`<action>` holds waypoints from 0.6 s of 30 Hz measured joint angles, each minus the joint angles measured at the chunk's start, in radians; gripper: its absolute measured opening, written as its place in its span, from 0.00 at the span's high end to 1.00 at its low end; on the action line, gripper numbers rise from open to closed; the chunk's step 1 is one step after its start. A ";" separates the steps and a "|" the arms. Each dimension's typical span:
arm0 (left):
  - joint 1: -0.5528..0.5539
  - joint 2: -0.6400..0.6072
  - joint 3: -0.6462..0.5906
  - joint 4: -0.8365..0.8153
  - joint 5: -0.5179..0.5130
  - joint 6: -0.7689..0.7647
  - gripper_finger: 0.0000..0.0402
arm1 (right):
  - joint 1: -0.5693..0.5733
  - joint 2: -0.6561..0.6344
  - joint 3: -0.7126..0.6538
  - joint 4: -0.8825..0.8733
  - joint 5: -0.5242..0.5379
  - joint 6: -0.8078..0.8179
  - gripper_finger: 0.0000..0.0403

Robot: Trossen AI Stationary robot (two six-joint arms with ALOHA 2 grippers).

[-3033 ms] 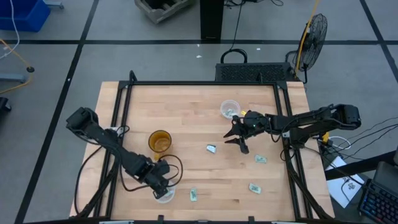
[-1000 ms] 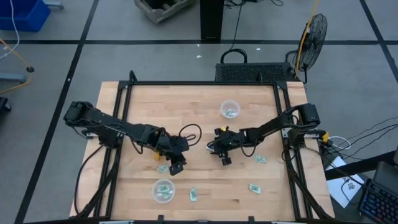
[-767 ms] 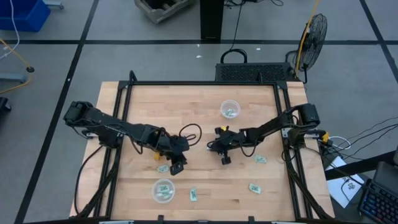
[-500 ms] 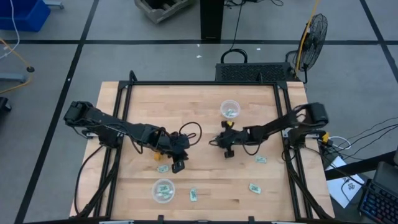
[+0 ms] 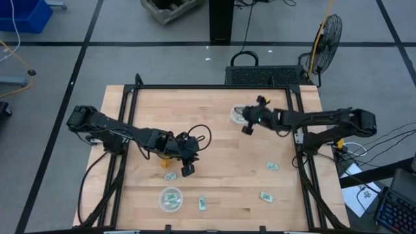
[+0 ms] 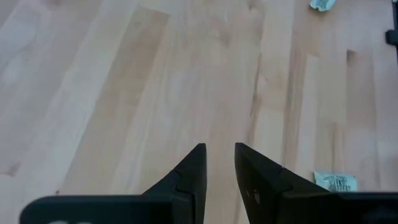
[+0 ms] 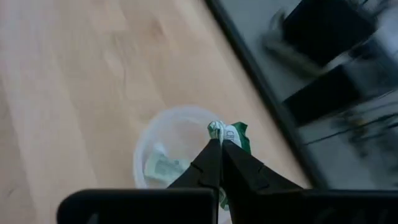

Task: Pick and place items into bin
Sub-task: Put the dark green stevia packet into the top transparent bin

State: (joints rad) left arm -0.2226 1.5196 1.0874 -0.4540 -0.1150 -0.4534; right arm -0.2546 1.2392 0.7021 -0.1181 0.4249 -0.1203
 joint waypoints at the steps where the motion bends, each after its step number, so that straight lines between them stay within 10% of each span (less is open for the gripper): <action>1: 0.002 0.000 0.000 0.005 -0.001 0.000 0.78 | -0.032 0.001 -0.001 0.000 -0.074 0.022 1.00; 4: 0.009 0.000 0.000 0.017 -0.003 0.000 0.78 | -0.100 0.021 -0.037 0.046 -0.216 0.063 1.00; 18: 0.018 0.000 0.000 0.040 -0.080 0.034 0.78 | -0.130 0.035 -0.133 0.196 -0.220 0.033 0.88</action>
State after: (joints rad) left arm -0.2047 1.5200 1.0874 -0.4144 -0.1951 -0.4198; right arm -0.3851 1.2747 0.5690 0.0781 0.2047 -0.0868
